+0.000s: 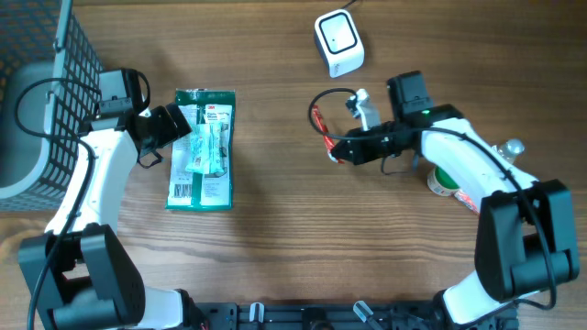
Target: Scan the item barcode
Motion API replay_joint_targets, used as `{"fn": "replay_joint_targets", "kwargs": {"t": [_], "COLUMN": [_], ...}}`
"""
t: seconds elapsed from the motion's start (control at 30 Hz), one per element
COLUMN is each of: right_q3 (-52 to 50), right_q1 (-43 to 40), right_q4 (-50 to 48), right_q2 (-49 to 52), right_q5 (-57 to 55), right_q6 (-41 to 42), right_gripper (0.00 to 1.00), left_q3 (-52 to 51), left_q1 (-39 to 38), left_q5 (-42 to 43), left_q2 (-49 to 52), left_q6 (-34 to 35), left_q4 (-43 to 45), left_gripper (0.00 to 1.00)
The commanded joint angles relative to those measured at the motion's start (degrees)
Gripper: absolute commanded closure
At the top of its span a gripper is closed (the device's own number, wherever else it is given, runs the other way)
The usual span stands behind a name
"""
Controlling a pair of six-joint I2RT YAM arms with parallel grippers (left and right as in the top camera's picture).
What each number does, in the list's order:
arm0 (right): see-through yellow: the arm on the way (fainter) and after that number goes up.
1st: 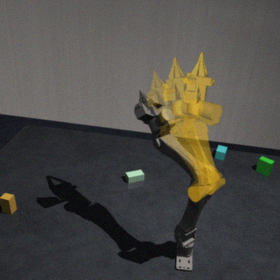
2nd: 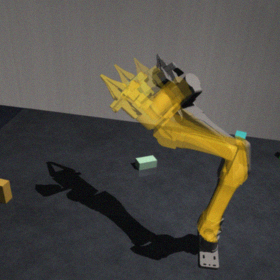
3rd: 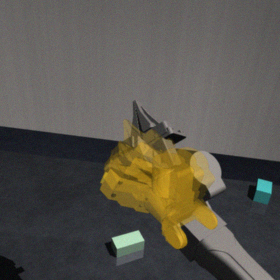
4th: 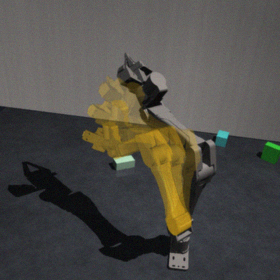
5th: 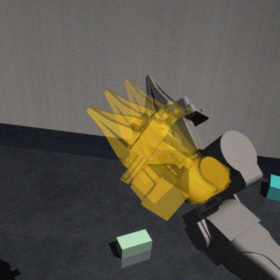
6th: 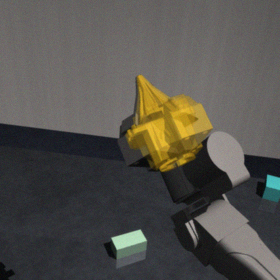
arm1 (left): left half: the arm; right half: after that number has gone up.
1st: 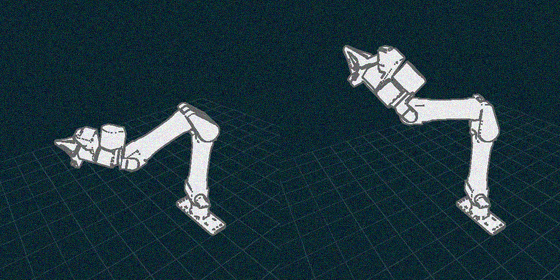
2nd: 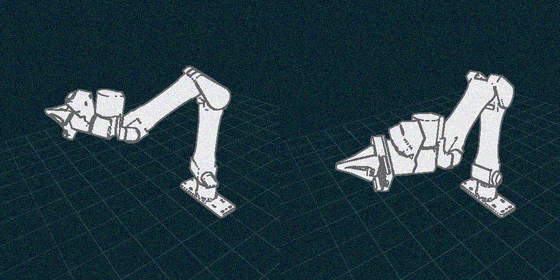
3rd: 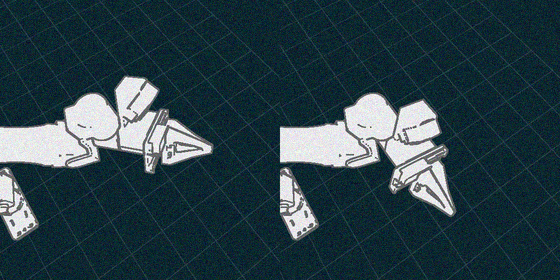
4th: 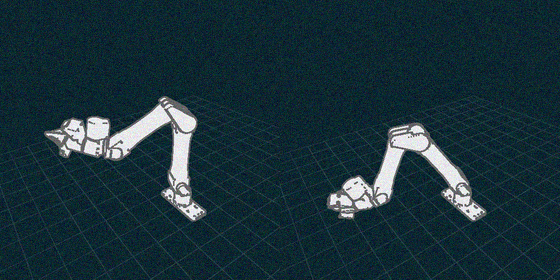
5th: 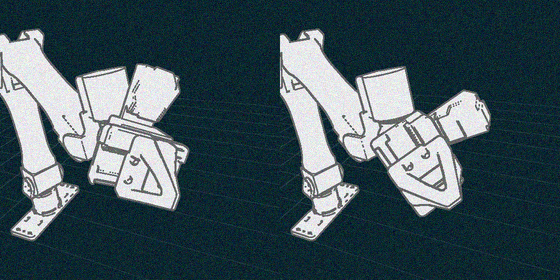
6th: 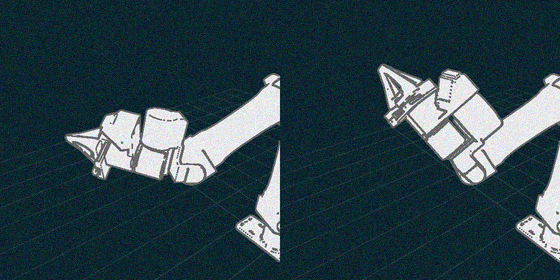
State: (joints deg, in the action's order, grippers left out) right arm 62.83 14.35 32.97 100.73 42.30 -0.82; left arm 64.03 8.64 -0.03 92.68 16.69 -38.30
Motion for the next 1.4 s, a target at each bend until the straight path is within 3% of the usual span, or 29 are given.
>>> {"fn": "replay_joint_targets", "kwargs": {"t": [0.0, 0.17, 0.27, 0.37, 0.57, 1.37], "right_q3": [5.2, 27.3, 38.4, 40.7, 38.6, 38.5], "right_q1": [3.7, 4.9, 5.7, 6.1, 6.1, 6.0], "right_q4": [4.0, 25.8, 32.2, 29.8, 24.5, -2.2], "right_q2": [0.3, 0.3, 0.3, 0.3, 3.5, 24.6], "right_q5": [-9.9, -16.3, -20.6, -21.2, -36.6, -44.2], "right_q6": [5.4, 5.3, 5.4, 5.3, 5.3, 5.3], "right_gripper": [0.96, 0.96, 0.96, 0.96, 0.96, 0.95], "left_q3": [0.5, 0.5, 0.5, 0.5, 0.5, 0.5], "left_q1": [0.2, 0.2, 0.2, 0.2, 0.2, 0.2], "left_q5": [0.4, 0.4, 0.4, 0.4, 0.4, 0.5], "left_q2": [-0.9, -0.9, -0.9, -0.9, -0.9, -0.9], "left_q6": [0.3, 0.3, 0.3, 0.3, 0.3, 0.3], "left_q4": [0.2, 0.2, 0.2, 0.2, 0.2, 0.2], "left_gripper": [0.0, 0.0, 0.0, 0.0, 0.0, 0.0]}}
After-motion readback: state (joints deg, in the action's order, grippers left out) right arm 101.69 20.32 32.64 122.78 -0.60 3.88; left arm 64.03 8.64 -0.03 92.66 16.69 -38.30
